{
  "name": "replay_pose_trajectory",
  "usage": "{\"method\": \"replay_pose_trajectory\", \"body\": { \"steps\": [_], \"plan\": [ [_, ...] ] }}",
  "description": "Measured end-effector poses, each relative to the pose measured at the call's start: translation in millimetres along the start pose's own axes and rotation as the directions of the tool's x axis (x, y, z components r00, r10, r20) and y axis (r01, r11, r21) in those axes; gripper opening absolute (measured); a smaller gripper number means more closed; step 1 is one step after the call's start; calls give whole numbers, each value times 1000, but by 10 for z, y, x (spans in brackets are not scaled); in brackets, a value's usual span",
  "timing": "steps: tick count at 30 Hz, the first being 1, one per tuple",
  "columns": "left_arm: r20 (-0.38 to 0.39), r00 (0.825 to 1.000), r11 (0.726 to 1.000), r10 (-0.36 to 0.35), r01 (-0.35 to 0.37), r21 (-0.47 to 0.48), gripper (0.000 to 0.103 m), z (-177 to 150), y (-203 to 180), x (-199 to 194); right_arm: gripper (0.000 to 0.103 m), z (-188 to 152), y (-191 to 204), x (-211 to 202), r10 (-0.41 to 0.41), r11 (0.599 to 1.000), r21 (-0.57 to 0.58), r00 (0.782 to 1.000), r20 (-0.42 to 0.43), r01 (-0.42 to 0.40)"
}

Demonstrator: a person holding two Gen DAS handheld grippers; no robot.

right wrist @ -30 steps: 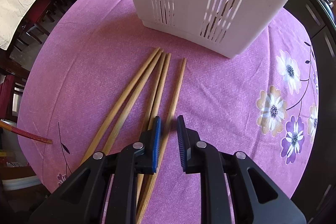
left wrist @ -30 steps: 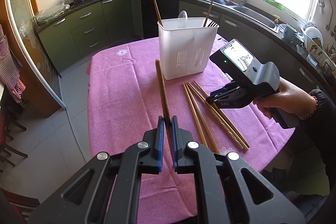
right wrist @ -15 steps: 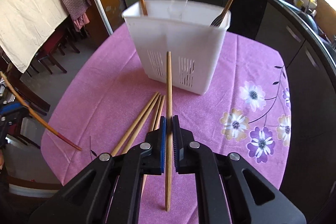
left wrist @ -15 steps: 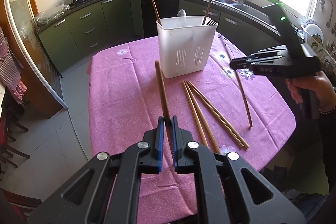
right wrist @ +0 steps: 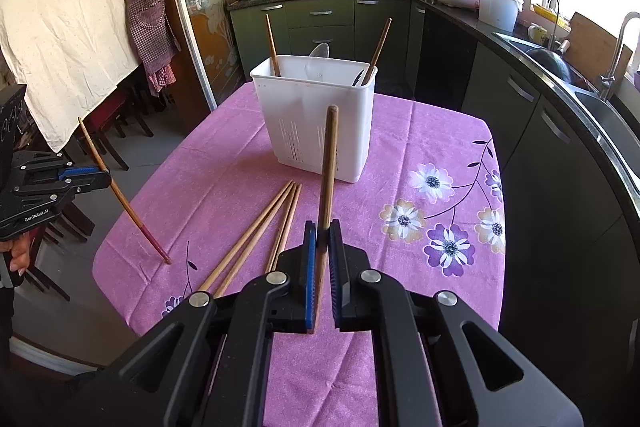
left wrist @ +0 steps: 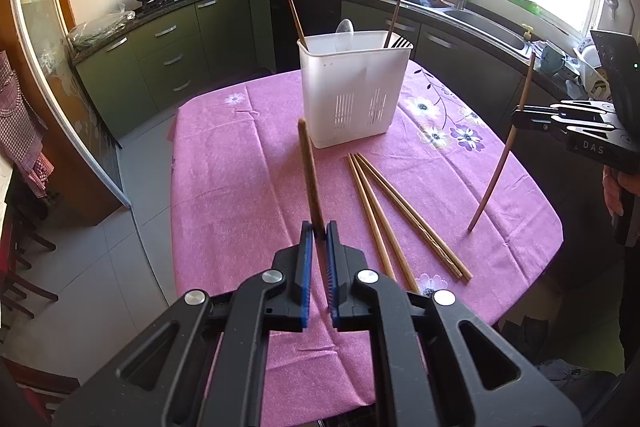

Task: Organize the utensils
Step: 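Carry the chopsticks into the white caddy with both tools and release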

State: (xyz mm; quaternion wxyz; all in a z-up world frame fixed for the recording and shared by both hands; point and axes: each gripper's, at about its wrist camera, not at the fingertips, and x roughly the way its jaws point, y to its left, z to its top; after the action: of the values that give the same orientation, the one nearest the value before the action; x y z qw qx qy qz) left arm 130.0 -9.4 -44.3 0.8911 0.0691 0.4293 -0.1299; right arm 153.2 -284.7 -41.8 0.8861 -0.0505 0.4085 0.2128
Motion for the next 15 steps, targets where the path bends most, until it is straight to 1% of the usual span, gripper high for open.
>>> {"method": "replay_pose_trajectory", "body": {
  "steps": [15],
  "plan": [
    [10,1000,1000,0,0,7,6,64,-5,-70,7,13,-55,51,11,1000,8,1000,-1,-11]
  ]
}}
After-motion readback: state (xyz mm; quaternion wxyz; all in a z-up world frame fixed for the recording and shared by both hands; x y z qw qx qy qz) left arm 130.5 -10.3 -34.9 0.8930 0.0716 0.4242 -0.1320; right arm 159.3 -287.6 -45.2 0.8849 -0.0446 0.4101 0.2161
